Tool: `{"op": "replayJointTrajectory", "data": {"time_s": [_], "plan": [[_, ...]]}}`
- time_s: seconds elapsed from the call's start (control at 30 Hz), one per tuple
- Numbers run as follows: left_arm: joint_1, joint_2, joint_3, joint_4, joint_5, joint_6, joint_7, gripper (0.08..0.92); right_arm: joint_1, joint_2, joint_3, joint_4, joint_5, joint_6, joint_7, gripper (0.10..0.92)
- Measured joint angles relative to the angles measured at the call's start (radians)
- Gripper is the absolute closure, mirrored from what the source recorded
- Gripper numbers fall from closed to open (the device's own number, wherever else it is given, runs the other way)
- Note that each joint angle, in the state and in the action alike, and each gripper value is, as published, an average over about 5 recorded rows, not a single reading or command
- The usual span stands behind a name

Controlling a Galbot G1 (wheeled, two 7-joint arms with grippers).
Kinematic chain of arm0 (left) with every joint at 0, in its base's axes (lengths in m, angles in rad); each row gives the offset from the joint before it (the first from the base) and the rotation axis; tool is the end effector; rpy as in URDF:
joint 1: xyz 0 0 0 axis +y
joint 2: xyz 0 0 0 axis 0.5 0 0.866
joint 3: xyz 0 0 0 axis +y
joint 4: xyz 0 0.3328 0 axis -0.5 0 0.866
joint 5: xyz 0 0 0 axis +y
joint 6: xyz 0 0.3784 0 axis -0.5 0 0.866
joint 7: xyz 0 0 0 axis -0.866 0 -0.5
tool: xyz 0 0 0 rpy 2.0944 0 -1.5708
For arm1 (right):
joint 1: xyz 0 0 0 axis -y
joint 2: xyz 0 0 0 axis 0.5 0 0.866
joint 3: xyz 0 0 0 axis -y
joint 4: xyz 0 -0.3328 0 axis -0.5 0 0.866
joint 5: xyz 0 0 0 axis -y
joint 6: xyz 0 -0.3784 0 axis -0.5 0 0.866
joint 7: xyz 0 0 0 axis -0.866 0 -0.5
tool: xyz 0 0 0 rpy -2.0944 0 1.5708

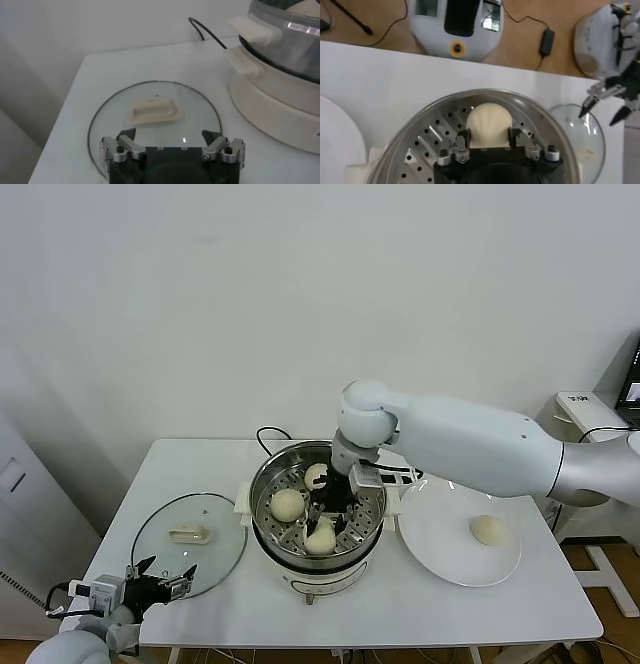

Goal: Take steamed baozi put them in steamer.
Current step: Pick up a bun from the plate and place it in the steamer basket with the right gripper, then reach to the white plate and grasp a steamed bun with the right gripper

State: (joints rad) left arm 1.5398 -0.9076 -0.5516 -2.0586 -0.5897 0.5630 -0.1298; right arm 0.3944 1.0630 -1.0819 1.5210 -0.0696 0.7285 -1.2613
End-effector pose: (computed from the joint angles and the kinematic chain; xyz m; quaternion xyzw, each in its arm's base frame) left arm 0.2392 0.1031 -0.2609 -0.0679 -0.9465 -0.0638 0.3089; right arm 0.4851 0.1591 -0.0763 -0.7400 0.0313 -0.6563 0.1442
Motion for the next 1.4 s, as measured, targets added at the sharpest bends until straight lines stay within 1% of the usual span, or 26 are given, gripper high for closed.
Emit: {"op": "replayJointTrajectory", "data": {"time_s": [0.1,0.37,0.47,0.73,1.07,1.23,1.4], "plan": [[0.000,0.001,0.000,0.002,0.000,-0.001,0.000,0.177,-0.015,0.003,0.004,-0.002,-0.016,0.003,-0.001,0.482],[0.001,0.001,0.001,0.007,0.000,-0.002,0.001,0.177,-0.023,0.000,0.033,-0.020,-0.033,-0.015,0.009,0.259],[0.001,0.000,0.001,0.007,0.000,-0.002,0.001,0.177,-0.015,-0.009,0.060,-0.040,-0.028,-0.037,0.010,0.213],[0.001,0.000,-0.008,0.007,-0.004,-0.006,0.002,0.177,0.043,-0.068,0.132,-0.162,0.039,-0.158,-0.002,0.203],[0.001,0.004,-0.016,0.004,-0.003,-0.012,0.004,0.177,0.058,-0.211,0.171,-0.380,0.095,-0.357,-0.045,0.203],[0.001,0.007,-0.018,0.004,-0.004,-0.012,0.005,0.177,-0.001,-0.277,0.212,-0.471,0.096,-0.403,-0.062,0.203],[0.000,0.008,-0.019,0.004,-0.004,-0.010,0.005,0.177,-0.092,-0.311,0.283,-0.555,0.062,-0.414,-0.071,0.203]]}}
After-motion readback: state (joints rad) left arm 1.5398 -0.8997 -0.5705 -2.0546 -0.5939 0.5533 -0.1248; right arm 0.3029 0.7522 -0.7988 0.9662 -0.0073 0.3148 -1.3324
